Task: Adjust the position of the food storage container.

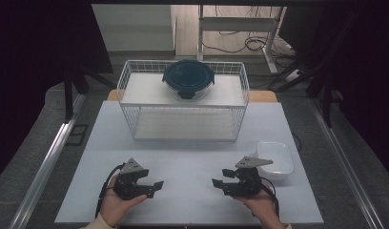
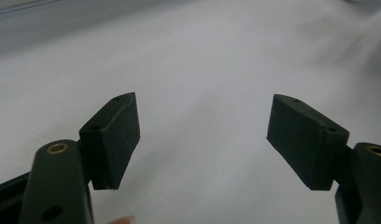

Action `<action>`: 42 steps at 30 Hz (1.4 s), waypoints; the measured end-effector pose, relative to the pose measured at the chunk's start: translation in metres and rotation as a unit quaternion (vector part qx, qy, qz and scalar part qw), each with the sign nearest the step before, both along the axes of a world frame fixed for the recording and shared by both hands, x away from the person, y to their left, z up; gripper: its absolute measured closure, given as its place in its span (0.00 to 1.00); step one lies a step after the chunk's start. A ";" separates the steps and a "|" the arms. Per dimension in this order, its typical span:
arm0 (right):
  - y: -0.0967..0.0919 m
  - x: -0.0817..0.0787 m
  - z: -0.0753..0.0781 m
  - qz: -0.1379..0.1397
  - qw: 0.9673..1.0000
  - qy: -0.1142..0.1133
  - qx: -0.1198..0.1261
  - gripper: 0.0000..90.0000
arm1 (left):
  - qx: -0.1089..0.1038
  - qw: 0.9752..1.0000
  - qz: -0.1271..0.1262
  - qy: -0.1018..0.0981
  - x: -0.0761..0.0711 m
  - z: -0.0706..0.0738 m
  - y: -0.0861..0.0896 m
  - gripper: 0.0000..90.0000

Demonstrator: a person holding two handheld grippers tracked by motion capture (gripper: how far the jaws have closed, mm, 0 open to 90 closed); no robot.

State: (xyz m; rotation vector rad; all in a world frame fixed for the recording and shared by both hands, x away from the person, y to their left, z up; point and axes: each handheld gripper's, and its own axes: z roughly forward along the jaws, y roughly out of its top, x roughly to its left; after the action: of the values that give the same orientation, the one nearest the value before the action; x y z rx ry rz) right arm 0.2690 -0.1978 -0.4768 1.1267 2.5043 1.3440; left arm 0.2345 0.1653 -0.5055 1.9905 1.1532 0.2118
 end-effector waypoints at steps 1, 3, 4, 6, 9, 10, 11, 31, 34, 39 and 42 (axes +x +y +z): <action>-0.001 0.002 0.004 -0.004 1.000 0.000 -0.004 0.47 | 0.002 1.000 0.005 0.002 0.000 -0.001 0.001 0.28; -0.002 0.003 0.007 -0.010 1.000 0.002 -0.004 0.48 | 0.000 1.000 0.007 0.003 -0.001 -0.002 0.001 0.28; -0.003 0.005 0.010 -0.013 1.000 0.004 -0.002 0.49 | -0.004 1.000 0.010 0.003 -0.002 -0.002 0.001 0.28; -0.009 0.012 0.022 -0.017 1.000 0.006 -0.011 0.50 | -0.003 1.000 0.009 0.003 -0.004 -0.004 0.003 0.28; -0.020 0.023 0.037 -0.026 0.999 -0.002 -0.039 0.52 | -0.006 1.000 0.011 0.006 -0.003 -0.007 0.005 0.28; -0.026 0.028 0.043 -0.031 0.998 -0.002 -0.048 0.53 | -0.006 1.000 0.011 0.006 -0.003 -0.007 0.005 0.28; -0.032 0.035 0.048 -0.038 0.998 -0.004 -0.055 0.54 | -0.006 1.000 0.007 0.007 -0.003 -0.008 0.005 0.28; -0.110 0.131 0.073 -0.137 0.973 0.023 -0.183 0.99 | -0.008 1.000 -0.003 0.021 -0.003 -0.015 0.001 0.28; -0.121 0.138 0.069 -0.162 0.964 0.021 -0.210 0.99 | -0.009 1.000 -0.002 0.020 -0.003 -0.014 0.001 0.28; -0.146 0.142 0.062 -0.202 0.954 0.031 -0.218 0.99 | -0.009 1.000 -0.001 0.022 -0.003 -0.015 0.002 0.28; -0.167 0.140 0.054 -0.225 0.947 0.045 -0.224 0.99 | -0.009 1.000 -0.001 0.023 -0.003 -0.015 0.002 0.28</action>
State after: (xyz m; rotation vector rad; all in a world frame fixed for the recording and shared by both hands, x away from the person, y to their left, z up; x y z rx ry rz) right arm 0.4088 -0.3644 -0.4225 1.5303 2.2350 0.5822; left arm 0.2319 0.1672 -0.5205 1.9891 1.1785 0.1555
